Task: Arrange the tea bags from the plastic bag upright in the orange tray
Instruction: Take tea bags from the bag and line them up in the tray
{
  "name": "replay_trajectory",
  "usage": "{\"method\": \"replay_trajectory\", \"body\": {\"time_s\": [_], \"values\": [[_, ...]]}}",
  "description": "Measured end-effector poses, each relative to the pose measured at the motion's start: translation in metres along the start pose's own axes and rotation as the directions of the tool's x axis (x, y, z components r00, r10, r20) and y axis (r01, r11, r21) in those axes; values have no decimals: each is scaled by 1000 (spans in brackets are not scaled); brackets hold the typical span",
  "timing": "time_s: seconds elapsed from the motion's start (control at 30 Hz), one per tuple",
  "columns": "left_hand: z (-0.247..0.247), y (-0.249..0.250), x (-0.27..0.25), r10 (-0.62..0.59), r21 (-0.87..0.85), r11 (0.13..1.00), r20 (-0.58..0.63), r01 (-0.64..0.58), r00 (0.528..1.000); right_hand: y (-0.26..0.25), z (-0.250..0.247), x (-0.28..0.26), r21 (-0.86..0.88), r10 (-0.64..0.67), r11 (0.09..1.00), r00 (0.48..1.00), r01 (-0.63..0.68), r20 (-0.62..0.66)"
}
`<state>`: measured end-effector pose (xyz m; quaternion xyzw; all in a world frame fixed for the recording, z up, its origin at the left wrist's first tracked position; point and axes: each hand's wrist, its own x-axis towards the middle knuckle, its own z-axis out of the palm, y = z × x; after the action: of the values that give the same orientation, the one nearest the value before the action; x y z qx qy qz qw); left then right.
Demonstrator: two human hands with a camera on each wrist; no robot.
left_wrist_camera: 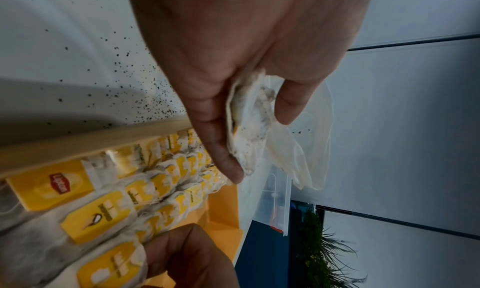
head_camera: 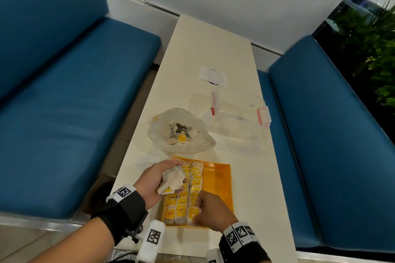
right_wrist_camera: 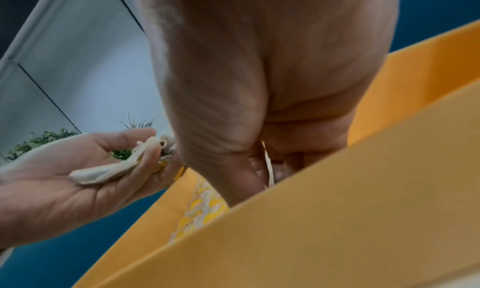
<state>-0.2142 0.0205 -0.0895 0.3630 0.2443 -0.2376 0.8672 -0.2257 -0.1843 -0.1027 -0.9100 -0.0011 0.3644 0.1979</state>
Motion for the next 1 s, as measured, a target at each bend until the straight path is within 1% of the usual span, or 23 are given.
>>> {"method": "replay_trajectory", "body": {"time_s": [0.1, 0.2, 0.3, 0.4, 0.43, 0.47, 0.5, 0.53, 0.57, 0.6, 0.67, 0.73, 0.83, 0.93, 1.0], "values": [[-1, -1, 0, 4, -2, 1000, -7, -4, 1000, -1, 1, 1, -63, -26, 998, 1000, 26, 7], [-1, -2, 1, 2, -2, 1000, -19, -2, 1000, -6, 8, 0, -153, -49, 987, 999, 46, -16], [-1, -2, 1, -12, 1, 1000, -15, 12, 1000, -7, 11, -3, -157, -52, 987, 998, 45, -40], [-2, -1, 1, -38, -1, 999, -15, 38, 999, -10, 0, -9, -153, -59, 987, 996, 49, -60], [-2, 0, 2, -43, 0, 999, -14, 43, 999, -13, -7, -12, -137, -83, 988, 992, 71, -90], [-1, 0, 2, -47, 4, 999, -13, 47, 999, -16, -14, -15, -124, -139, 985, 981, 123, -133], [0, 1, 2, -52, 6, 999, -13, 52, 999, -21, -21, -19, -127, -225, 970, 958, 205, -178], [2, 2, 2, -57, 9, 998, -16, 57, 998, -25, -27, -23, -150, -327, 942, 918, 300, -222], [4, 2, 1, -64, 6, 998, -17, 65, 998, -29, -32, -26, -184, -425, 903, 867, 388, -261], [6, 2, 0, -78, -13, 997, -10, 77, 997, -33, -36, -27, -227, -505, 862, 814, 454, -286], [9, 3, -1, -106, -58, 993, 20, 107, 994, -39, -39, -28, -318, -608, 790, 734, 524, -302], [9, 2, 1, -115, -41, 992, 16, 116, 993, -42, -39, -25, -393, -667, 737, 685, 550, -292], [9, 1, 3, -126, -27, 992, -14, 125, 992, -43, -37, -21, -471, -729, 671, 627, 573, -276], [10, 2, 0, -146, -26, 989, -8, 146, 989, -44, -36, -19, -503, -778, 618, 564, 604, -277], [10, 1, 0, -151, -26, 988, 5, 151, 989, -44, -35, -18, -503, -794, 600, 539, 622, -281]]}}
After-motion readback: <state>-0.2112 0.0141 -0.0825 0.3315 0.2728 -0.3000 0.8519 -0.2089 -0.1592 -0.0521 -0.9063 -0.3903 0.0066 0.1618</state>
